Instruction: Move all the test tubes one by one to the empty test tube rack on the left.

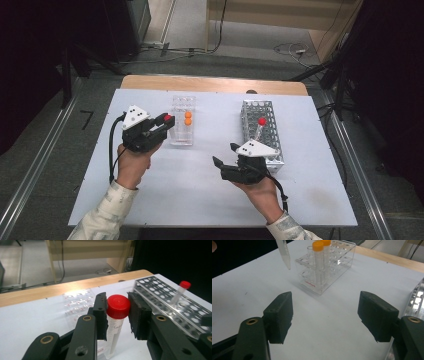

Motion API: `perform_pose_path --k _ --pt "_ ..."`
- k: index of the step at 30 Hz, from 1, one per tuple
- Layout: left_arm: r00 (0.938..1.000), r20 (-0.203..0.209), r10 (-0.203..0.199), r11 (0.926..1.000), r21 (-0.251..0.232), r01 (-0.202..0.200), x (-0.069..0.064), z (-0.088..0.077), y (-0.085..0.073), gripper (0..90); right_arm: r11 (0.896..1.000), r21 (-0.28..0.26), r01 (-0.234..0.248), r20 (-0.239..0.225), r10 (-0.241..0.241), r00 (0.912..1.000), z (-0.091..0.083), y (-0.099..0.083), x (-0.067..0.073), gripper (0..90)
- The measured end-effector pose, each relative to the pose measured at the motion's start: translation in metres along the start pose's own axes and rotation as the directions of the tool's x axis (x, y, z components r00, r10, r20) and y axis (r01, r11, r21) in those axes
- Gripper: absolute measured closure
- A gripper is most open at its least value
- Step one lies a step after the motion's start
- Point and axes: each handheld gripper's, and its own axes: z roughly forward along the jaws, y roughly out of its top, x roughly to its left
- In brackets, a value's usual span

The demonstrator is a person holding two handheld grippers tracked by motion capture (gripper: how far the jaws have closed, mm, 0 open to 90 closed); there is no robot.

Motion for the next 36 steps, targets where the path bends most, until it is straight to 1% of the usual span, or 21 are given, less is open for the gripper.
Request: perform_pose_path --k 2,4,7,12,15,21,23,28,32,36 --pt "1.0 -0.007 -0.005 1.0 -0.003 0.005 0.003 0.002 0.003 69.8 1.0 0.0 -0.002 0.001 0.002 1.0 0.0 0.0 0.0 27.1" --pt "0.9998 -0.019 0.0 1.0 -0.005 -0.001 0.006 0.004 0.005 69.8 1.0 -0.002 -0.001 0.0 0.001 1.0 0.0 0.0 0.0 27.1" --pt "0.9996 -0.029 -0.001 1.0 -0.002 0.001 0.009 0.008 0.008 69.8 1.0 -0.004 -0.002 0.0 0.002 1.0 -0.001 0.001 -0.001 27.1" --pt "0.9987 -0.051 -0.009 0.9999 -0.011 0.008 0.015 0.017 0.013 69.8 1.0 -0.006 -0.009 0.005 0.009 0.9999 -0.001 0.001 -0.002 27.2" --pt "0.9984 -0.054 -0.015 0.9997 -0.017 0.014 0.018 0.022 0.016 69.8 1.0 -0.005 -0.007 0.005 0.007 1.0 -0.001 0.001 -0.002 27.2" --pt "0.9969 -0.077 -0.017 0.9997 -0.02 0.016 0.022 0.034 0.021 69.8 1.0 -0.009 -0.008 0.006 0.008 0.9999 -0.002 0.001 -0.003 27.3" --pt "0.997 -0.075 -0.022 0.9996 -0.021 0.02 0.023 0.038 0.022 69.8 1.0 -0.009 -0.01 0.006 0.01 0.9999 -0.002 0.001 -0.003 27.3" --pt "0.9958 -0.089 -0.019 0.9997 -0.016 0.018 0.025 0.047 0.022 69.8 1.0 -0.011 -0.014 0.003 0.014 0.9999 -0.003 0.001 -0.002 27.4" --pt "0.9955 -0.094 -0.018 0.9998 -0.001 0.018 0.026 0.054 0.019 69.7 1.0 -0.011 -0.014 0.002 0.014 0.9999 -0.003 0.001 -0.002 27.4" --pt "0.9959 -0.09 -0.012 0.9999 0.001 0.012 0.026 0.06 0.013 69.7 1.0 -0.012 -0.013 0.001 0.013 0.9999 -0.003 0.001 -0.003 27.5"
